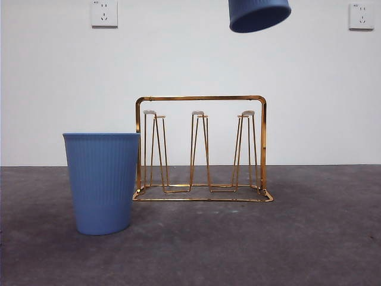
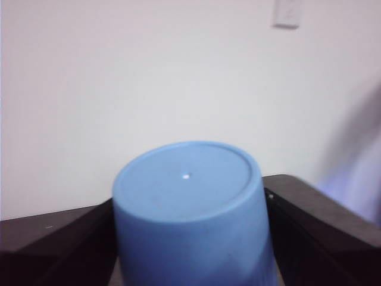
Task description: Pick up cup 1,put cup 1 in the cup rack,pick up cup 2,put cup 2 in the cup rack
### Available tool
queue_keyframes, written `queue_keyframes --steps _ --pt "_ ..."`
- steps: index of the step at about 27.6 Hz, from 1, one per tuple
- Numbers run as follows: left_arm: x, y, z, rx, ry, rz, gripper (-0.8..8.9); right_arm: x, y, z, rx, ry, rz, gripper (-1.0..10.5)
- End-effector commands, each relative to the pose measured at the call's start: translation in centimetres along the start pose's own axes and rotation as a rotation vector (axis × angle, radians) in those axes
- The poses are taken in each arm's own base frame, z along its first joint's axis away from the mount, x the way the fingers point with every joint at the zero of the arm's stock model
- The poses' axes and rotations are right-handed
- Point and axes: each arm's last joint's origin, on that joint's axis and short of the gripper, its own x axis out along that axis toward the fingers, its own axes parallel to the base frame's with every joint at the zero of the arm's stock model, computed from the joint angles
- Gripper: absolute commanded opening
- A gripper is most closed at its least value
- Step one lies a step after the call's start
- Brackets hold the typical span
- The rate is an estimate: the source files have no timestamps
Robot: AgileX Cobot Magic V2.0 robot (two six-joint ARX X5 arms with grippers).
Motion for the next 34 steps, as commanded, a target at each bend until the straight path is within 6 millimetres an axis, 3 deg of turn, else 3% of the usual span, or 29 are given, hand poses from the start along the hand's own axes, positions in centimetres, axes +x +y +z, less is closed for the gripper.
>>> queue_keyframes --steps 1,7,18,34 --pt "0.6 -0.3 -0.2 0.01 -0.012 0.074 -0.06 0.0 0.0 -0.1 0.007 -0.001 -0.005 3.2" --pt "2.0 -0.4 -2.3 -0.071 0.0 0.128 -0.06 0.0 0.0 -0.1 -0.016 0.0 -0.003 3.2" --pt "3.6 -1.4 -6.5 -0.058 0.037 0.165 -0.06 0.0 0.2 0.0 -0.031 -0.012 0.063 3.2" --pt "5.7 -0.4 -9.0 -0.072 0.06 0.178 -0.06 0.0 0.4 0.3 -0.021 -0.045 0.137 3.2"
